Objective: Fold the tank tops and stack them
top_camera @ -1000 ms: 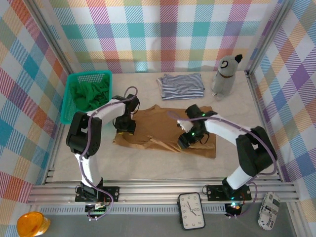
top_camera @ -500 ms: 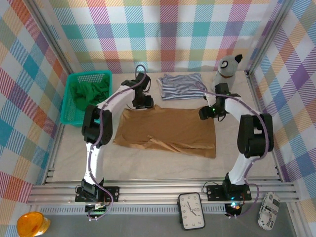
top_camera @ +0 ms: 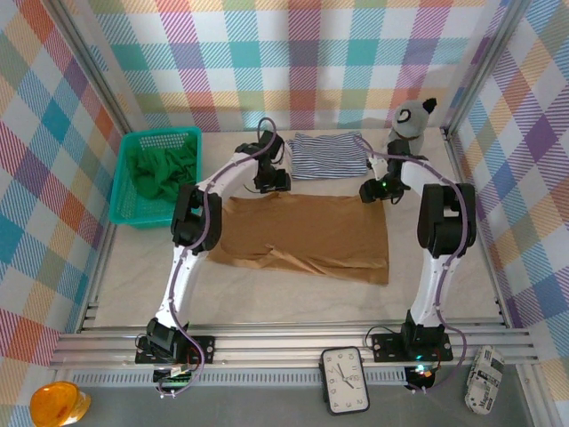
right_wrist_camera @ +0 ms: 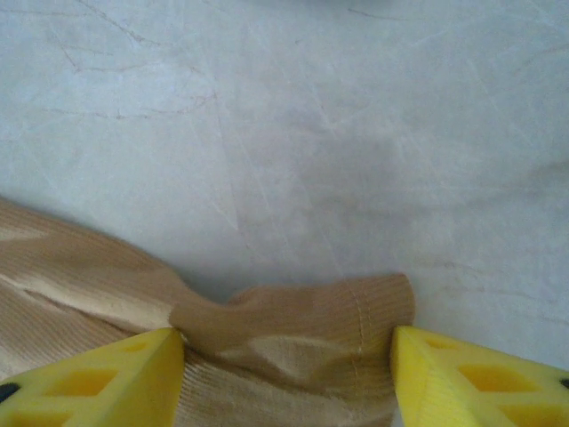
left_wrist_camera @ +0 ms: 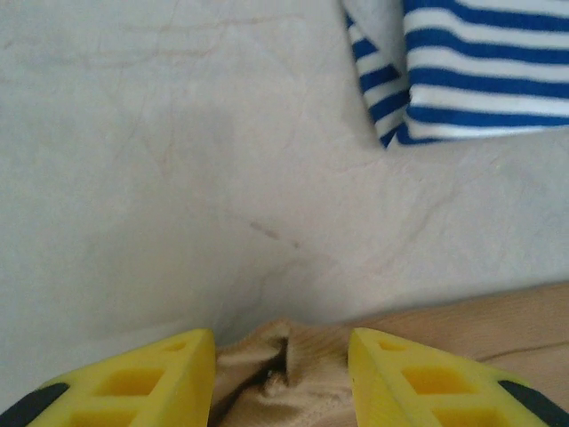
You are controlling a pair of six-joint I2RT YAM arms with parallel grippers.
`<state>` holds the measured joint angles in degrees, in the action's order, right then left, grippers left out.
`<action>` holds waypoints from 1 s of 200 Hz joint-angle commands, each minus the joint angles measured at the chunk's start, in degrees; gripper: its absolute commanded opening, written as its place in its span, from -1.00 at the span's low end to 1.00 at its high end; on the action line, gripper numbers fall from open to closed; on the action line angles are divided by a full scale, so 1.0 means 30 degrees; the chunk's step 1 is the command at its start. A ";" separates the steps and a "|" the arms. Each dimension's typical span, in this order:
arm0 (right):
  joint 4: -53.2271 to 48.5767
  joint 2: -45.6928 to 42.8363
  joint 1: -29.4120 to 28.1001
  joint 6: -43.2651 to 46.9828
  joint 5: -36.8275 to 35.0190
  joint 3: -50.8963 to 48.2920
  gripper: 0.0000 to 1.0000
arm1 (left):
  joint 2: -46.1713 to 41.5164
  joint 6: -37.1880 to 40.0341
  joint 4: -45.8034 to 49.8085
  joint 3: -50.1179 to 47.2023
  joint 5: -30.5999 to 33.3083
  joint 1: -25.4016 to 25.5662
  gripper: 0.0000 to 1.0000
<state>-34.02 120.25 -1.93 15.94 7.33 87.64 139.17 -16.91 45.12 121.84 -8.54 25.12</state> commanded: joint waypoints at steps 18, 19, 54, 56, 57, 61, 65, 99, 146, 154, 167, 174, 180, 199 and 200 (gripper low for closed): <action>-0.0703 0.0718 0.0030 0.0279 0.1092 0.0999 0.06 | 0.0882 0.0117 0.0682 0.1293 -0.0458 0.0129 -0.26; -0.0687 0.0723 0.0030 0.0280 0.1096 0.1011 0.05 | 0.0888 0.0137 0.0687 0.1316 -0.0506 0.0140 -0.27; -0.0523 0.0554 0.0041 0.0454 0.1298 0.1056 -0.39 | 0.0893 0.0383 0.1018 0.1169 -0.1058 0.0244 -0.47; -0.0481 0.0509 0.0032 0.0456 0.1304 0.1053 -0.42 | 0.0872 0.0411 0.0971 0.1114 -0.1060 0.0262 -0.49; -0.0474 0.0516 0.0031 0.0471 0.1305 0.1052 -0.43 | 0.0883 0.0431 0.0963 0.1109 -0.1085 0.0250 -0.51; -0.0445 0.0430 0.0039 0.0512 0.1306 0.1023 -0.48 | 0.0807 0.0456 0.0921 0.1056 -0.1134 0.0267 -0.56; -0.0423 0.0324 0.0050 0.0557 0.1320 0.0973 -0.52 | 0.0771 0.0478 0.0869 0.1025 -0.1166 0.0268 -0.61; 0.0495 -0.1195 0.0164 0.0559 0.1496 0.0019 -0.77 | 0.0630 0.0727 0.0804 0.1416 -0.1068 0.0230 -1.00; 0.1640 -0.3546 0.0439 0.0544 0.2212 -0.1500 -0.80 | -0.0777 0.0946 0.0985 0.1143 -0.0868 0.0238 -1.00; 0.1780 -0.3989 0.0493 0.0544 0.2257 -0.1937 -0.80 | -0.1300 0.0974 0.0895 0.0663 -0.0774 0.0265 -1.00; 0.2008 -0.4738 0.0500 0.0488 0.2316 -0.2767 -0.80 | -0.2252 0.0996 0.0534 -0.0423 -0.0860 0.0337 -1.00; 0.2148 -0.5180 0.0526 0.0407 0.2258 -0.3272 -0.80 | -0.2762 0.0999 0.0340 -0.1059 -0.0868 0.0406 -1.00; 0.2315 -0.5537 0.0518 0.0356 0.2168 -0.3762 -0.80 | -0.3163 0.1006 0.0189 -0.1622 -0.0861 0.0489 -1.00; 0.2715 -0.6679 0.0513 0.0281 0.1845 -0.5258 -0.79 | -0.4237 0.1094 -0.0144 -0.3270 -0.0941 0.0770 -1.00; 0.2721 -0.6711 0.0506 0.0266 0.1839 -0.5326 -0.79 | -0.4279 0.1094 -0.0151 -0.3353 -0.0937 0.0783 -1.00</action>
<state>-28.01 104.16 -0.75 17.15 12.49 76.25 133.40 -15.14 46.04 116.22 -10.96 26.00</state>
